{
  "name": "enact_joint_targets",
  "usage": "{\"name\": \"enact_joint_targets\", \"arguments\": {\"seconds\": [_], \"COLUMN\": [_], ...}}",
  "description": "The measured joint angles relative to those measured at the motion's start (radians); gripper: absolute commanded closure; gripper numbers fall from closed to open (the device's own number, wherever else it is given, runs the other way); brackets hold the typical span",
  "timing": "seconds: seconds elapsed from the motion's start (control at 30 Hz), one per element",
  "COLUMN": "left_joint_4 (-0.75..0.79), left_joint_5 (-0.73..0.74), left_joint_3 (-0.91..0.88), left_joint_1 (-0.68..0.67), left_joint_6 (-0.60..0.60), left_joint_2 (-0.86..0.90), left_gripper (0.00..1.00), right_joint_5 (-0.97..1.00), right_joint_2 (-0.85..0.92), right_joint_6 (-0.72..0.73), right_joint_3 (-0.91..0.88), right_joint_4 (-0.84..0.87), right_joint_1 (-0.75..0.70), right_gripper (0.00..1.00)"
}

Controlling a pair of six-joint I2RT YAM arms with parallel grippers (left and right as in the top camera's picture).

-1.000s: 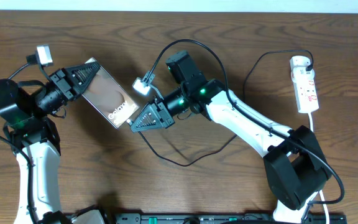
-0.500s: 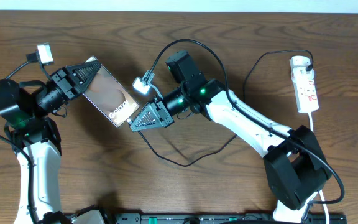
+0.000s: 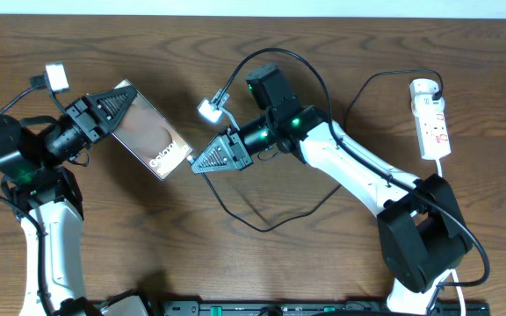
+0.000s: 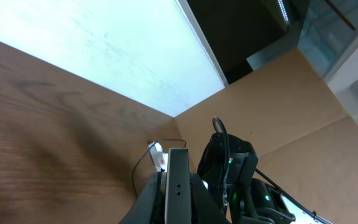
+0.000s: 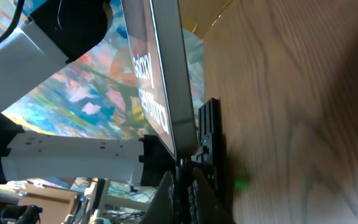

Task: Plug charger to phone and switch on socket

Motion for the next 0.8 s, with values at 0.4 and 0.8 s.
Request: {"name": "enact_joint_targets", "arguments": {"seconds": [0.4,0.8], "left_joint_4": [0.000,0.000], "left_joint_5": [0.003,-0.002], "left_joint_3": [0.000,0.000], "left_joint_1": [0.000,0.000], "left_joint_6": [0.000,-0.003], "left_joint_2": [0.000,0.000], "left_gripper": [0.92,0.93], "right_joint_5": [-0.002,-0.029], "right_joint_2": [0.000,0.000], "right_joint_6": [0.000,-0.003], "right_joint_3": [0.000,0.000], "right_joint_4": [0.000,0.001], "right_joint_1": [0.000,0.001], "right_gripper": [0.99,0.99]}}
